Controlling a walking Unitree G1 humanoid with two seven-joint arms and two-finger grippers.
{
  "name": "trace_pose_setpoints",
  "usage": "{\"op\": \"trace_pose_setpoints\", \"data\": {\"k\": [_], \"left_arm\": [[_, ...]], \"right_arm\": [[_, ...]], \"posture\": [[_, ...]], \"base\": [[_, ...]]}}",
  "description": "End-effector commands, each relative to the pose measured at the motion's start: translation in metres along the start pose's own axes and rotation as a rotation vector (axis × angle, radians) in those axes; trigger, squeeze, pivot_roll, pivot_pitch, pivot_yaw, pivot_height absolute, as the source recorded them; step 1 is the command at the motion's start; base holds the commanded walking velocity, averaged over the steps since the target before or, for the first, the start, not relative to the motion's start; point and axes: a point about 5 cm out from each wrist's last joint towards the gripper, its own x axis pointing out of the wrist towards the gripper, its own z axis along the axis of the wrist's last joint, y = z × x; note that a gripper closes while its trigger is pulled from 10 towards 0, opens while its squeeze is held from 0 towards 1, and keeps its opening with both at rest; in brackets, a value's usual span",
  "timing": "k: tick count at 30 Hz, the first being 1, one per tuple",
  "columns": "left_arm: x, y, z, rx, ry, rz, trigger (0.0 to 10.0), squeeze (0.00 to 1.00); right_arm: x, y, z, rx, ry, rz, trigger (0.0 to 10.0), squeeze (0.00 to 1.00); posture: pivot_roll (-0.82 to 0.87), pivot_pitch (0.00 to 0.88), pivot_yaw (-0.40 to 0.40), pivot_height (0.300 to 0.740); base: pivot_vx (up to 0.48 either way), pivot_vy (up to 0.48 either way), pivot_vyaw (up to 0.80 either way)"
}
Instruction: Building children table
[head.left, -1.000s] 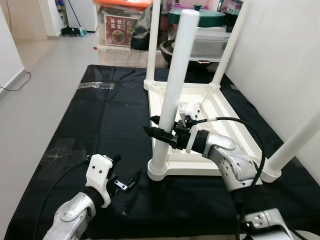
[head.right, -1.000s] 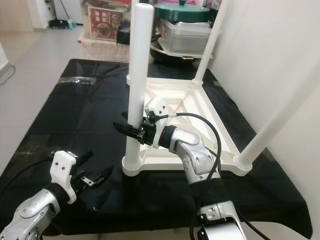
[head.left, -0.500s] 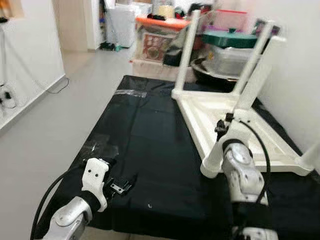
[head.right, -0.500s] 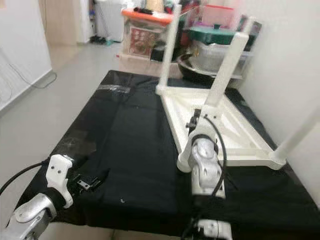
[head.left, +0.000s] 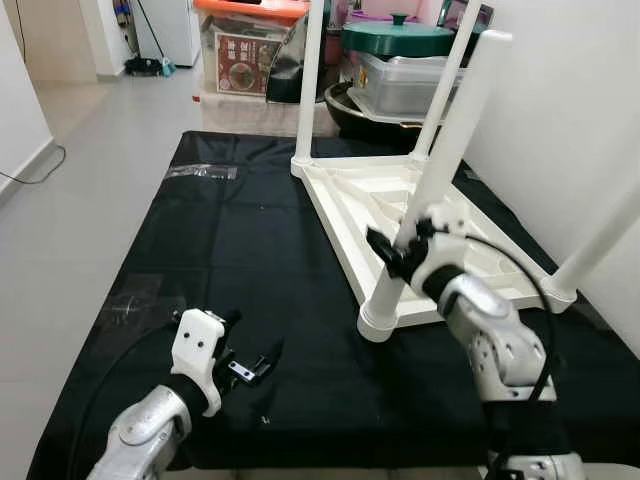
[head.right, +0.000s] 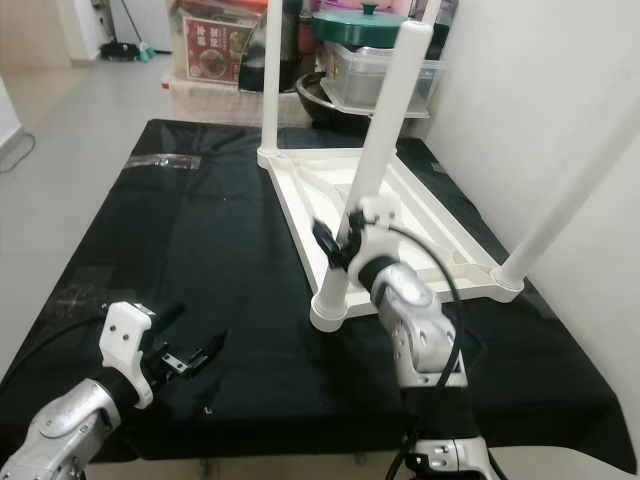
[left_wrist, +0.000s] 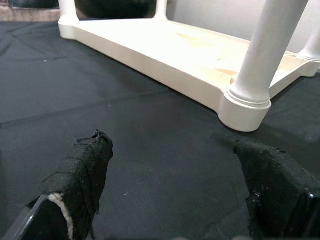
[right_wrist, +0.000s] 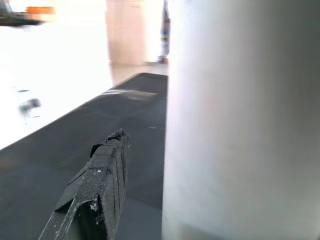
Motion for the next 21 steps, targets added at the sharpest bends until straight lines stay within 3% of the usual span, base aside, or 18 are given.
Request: {"op": "trace_pose_setpoints", "data": {"k": [1, 2, 4, 5, 6, 8, 11, 12, 13, 14, 15, 18, 19, 20, 21], "left_arm": [[0.001, -0.001, -0.002, -0.007, -0.003, -0.003, 10.0, 0.0], [0.001, -0.001, -0.002, -0.007, -0.003, -0.003, 10.0, 0.0], [0.002, -0.002, -0.001, -0.003, -0.004, -0.008, 10.0, 0.0], [0.002, -0.002, -0.001, -0.003, -0.004, -0.008, 10.0, 0.0], [0.002, -0.002, -0.001, -0.002, -0.005, -0.01, 10.0, 0.0], [0.003, -0.002, 0.0, -0.001, -0.007, -0.011, 10.0, 0.0], [0.003, -0.002, 0.0, -0.001, -0.007, -0.011, 10.0, 0.0], [0.003, -0.002, 0.0, 0.0, -0.008, -0.013, 10.0, 0.0], [0.003, -0.002, 0.0, 0.0, -0.008, -0.013, 10.0, 0.0], [0.003, -0.001, 0.0, 0.003, -0.009, -0.011, 10.0, 0.0], [0.003, -0.002, 0.0, 0.007, -0.005, -0.016, 10.0, 0.0], [0.002, -0.002, -0.001, 0.012, 0.001, -0.023, 10.0, 0.0], [0.002, -0.002, -0.001, 0.012, 0.002, -0.022, 10.0, 0.0], [0.001, -0.002, -0.001, 0.008, 0.001, -0.019, 10.0, 0.0], [0.001, -0.002, -0.001, 0.008, 0.001, -0.019, 10.0, 0.0]], "right_arm": [[0.001, 0.009, -0.002, 0.01, -0.006, 0.129, 10.0, 0.0], [0.001, 0.009, -0.002, 0.01, -0.006, 0.129, 10.0, 0.0], [0.007, 0.016, -0.001, 0.026, -0.013, 0.326, 10.0, 0.0], [0.007, 0.016, -0.001, 0.026, -0.013, 0.326, 10.0, 0.0], [0.008, 0.023, -0.003, 0.034, -0.007, 0.441, 10.0, 0.0], [0.009, 0.028, -0.005, 0.038, -0.004, 0.513, 10.0, 0.0], [0.009, 0.028, -0.005, 0.038, -0.004, 0.513, 10.0, 0.0], [0.008, 0.035, -0.007, 0.034, 0.0, 0.587, 3.7, 0.0], [0.008, 0.035, -0.007, 0.034, 0.0, 0.587, 3.7, 0.0], [0.005, 0.044, -0.011, 0.032, 0.004, 0.663, 4.0, 0.0], [0.007, 0.047, -0.017, 0.062, 0.024, 0.597, 0.0, 0.0], [0.011, 0.047, -0.025, 0.099, 0.052, 0.495, 0.0, 0.0], [0.016, 0.039, -0.034, 0.063, 0.101, 0.35, 0.0, 0.0], [0.019, 0.023, -0.046, 0.053, 0.147, 0.105, 0.0, 0.0], [0.019, 0.023, -0.046, 0.053, 0.147, 0.105, 0.0, 0.0]], "posture": [[0.11, 0.0, -0.129, 0.74], [0.11, 0.0, -0.129, 0.74], [0.11, 0.0, -0.135, 0.74], [0.11, 0.0, -0.135, 0.74], [0.12, 0.0, -0.136, 0.74], [0.12, 0.0, -0.136, 0.74], [0.12, 0.0, -0.136, 0.74], [0.12, 0.0, -0.137, 0.74], [0.12, 0.0, -0.137, 0.74], [0.13, 0.0, -0.145, 0.74], [0.12, 0.0, -0.145, 0.74], [0.12, 0.0, -0.145, 0.74], [0.11, 0.0, -0.137, 0.74], [0.1, 0.0, -0.133, 0.74], [0.1, 0.0, -0.133, 0.74]], "base": [[0.0, 0.0, 0.0], [0.0, 0.0, 0.0], [0.0, 0.0, 0.0], [0.0, 0.0, 0.0], [0.0, 0.0, 0.0], [0.0, 0.0, 0.0], [0.0, 0.0, 0.0], [0.0, 0.0, 0.0], [0.0, 0.0, 0.0], [0.0, 0.0, 0.0], [0.0, 0.0, 0.0], [0.0, 0.0, 0.0], [0.0, 0.0, 0.0], [0.0, 0.0, 0.0], [0.0, 0.0, 0.0]]}}
